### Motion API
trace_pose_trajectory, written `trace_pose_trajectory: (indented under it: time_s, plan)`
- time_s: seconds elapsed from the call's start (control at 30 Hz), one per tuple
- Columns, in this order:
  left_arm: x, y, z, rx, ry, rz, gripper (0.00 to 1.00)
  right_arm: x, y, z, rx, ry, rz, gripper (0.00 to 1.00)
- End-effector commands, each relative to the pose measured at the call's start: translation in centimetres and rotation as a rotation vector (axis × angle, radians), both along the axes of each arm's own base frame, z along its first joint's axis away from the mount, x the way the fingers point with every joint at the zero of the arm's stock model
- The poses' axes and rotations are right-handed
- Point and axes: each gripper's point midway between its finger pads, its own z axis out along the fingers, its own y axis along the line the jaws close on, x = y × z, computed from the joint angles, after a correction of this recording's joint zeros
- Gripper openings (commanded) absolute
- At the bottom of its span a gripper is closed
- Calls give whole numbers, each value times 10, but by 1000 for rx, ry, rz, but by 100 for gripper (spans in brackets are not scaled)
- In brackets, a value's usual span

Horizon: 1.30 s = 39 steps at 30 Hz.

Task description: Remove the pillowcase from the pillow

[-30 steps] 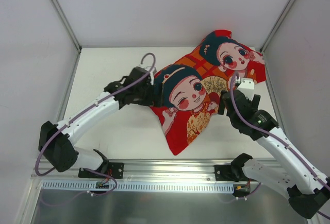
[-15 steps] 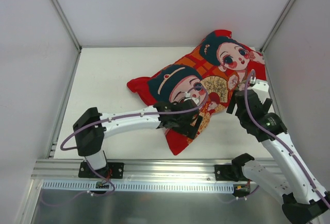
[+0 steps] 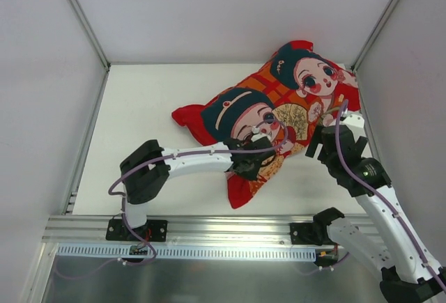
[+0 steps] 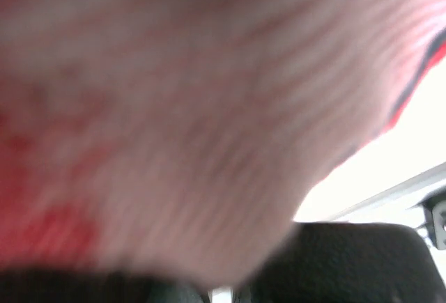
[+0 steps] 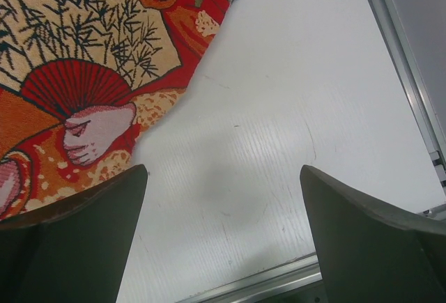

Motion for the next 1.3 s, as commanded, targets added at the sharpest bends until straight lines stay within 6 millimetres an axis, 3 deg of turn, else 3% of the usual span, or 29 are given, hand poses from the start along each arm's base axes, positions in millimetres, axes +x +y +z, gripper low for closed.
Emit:
trace_pose_trajectory:
  time_s: [0.0,0.03,0.07,0.1,0.13,0.17,0.2,0.23,0.27,0.3,0.37,0.4,0.53,0.57,0.7,0.87,0.93,1.03,1.1,1.13,1.17,1.2,1.23,1.27]
  plan:
    - [21,24,55,-129,-45,110,0,-2,-1,-2,8,5,3,96]
    - [20,43,49,-133,-9,175,0,-2,-3,-5,12,18,-3,96]
    - [38,66,52,-155,4,261,0,-2,2,-9,44,39,15,96]
    - [46,78,71,-232,-8,307,0,0,4,-11,63,40,17,96]
    - [41,98,56,-239,58,357,0,1,0,-18,83,55,-7,96]
    - [62,127,55,-266,68,461,0,2,8,-23,128,75,17,96]
    - [68,140,71,-329,44,499,0,5,10,-24,156,72,21,96]
    - [67,158,62,-317,53,541,0,6,9,-27,180,80,8,96]
    - [71,171,66,-328,33,570,0,8,15,-30,214,95,31,96]
    - [81,192,83,-373,-19,626,0,11,16,-29,231,93,31,96]
    - [81,213,86,-398,-41,680,0,15,19,-29,260,105,70,96]
    - [87,230,98,-433,-84,732,0,22,22,-29,269,94,92,96]
    - [86,252,103,-478,-87,777,0,41,12,-42,329,121,76,97]
    - [86,255,102,-474,-83,785,0,45,21,-43,373,129,117,97]
    - [88,267,104,-482,-66,816,0,71,1,-57,386,116,54,97]
    - [96,285,94,-517,6,884,0,97,-13,-88,462,171,-21,97]
    - [98,286,94,-517,9,883,0,116,-20,-103,445,149,-44,97]
    - [101,287,98,-513,-6,873,0,123,-21,-124,452,190,-56,98]
    - [103,287,101,-518,-16,868,0,133,-15,-137,491,190,-44,88]
    - [103,288,102,-518,-19,867,0,138,-9,-138,530,174,-29,73]
    - [104,288,106,-520,-27,864,0,139,-4,-136,553,166,-16,38]
    - [104,289,107,-519,-28,863,0,139,0,-132,575,154,-1,17]
    - [104,289,108,-518,-29,864,0,136,1,-129,582,161,-12,1]
    - [107,290,113,-523,-42,861,0,133,1,-116,572,139,-9,1]
